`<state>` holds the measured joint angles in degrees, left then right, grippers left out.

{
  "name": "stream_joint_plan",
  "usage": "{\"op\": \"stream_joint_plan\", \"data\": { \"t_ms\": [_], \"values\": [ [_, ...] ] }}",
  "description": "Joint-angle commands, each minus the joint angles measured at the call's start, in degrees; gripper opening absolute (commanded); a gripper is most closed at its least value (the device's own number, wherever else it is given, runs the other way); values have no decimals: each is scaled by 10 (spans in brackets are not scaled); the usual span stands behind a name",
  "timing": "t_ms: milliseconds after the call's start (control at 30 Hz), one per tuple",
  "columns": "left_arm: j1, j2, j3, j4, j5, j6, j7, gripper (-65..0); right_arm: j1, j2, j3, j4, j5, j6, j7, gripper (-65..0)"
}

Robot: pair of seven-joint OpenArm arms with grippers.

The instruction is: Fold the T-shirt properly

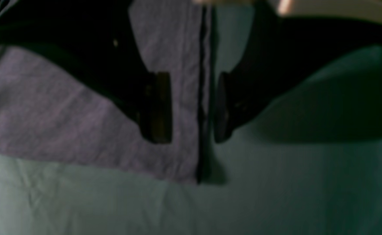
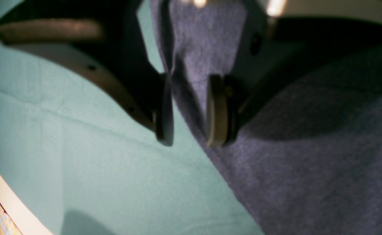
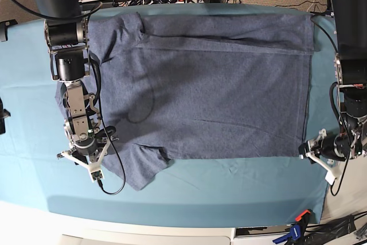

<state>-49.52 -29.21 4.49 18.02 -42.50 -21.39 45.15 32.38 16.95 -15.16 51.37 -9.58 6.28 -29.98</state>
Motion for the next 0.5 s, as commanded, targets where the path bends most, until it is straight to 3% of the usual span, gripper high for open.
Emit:
{"op": "stream_joint_plan", "data": {
  "t_ms": [0,200,467],
  "values": [
    [-18,-8,-3,4,-5,-2,-6,-416,21,4,3,10,-3,-4,8,-465],
    [1,-2,-3,4,5,-3,-8,-417,21,3,3,10,-3,-4,6,-465],
    [9,31,-3,5,-3,-11,-16,-418,20,3,3,10,-3,-4,3,-465]
  ]
}}
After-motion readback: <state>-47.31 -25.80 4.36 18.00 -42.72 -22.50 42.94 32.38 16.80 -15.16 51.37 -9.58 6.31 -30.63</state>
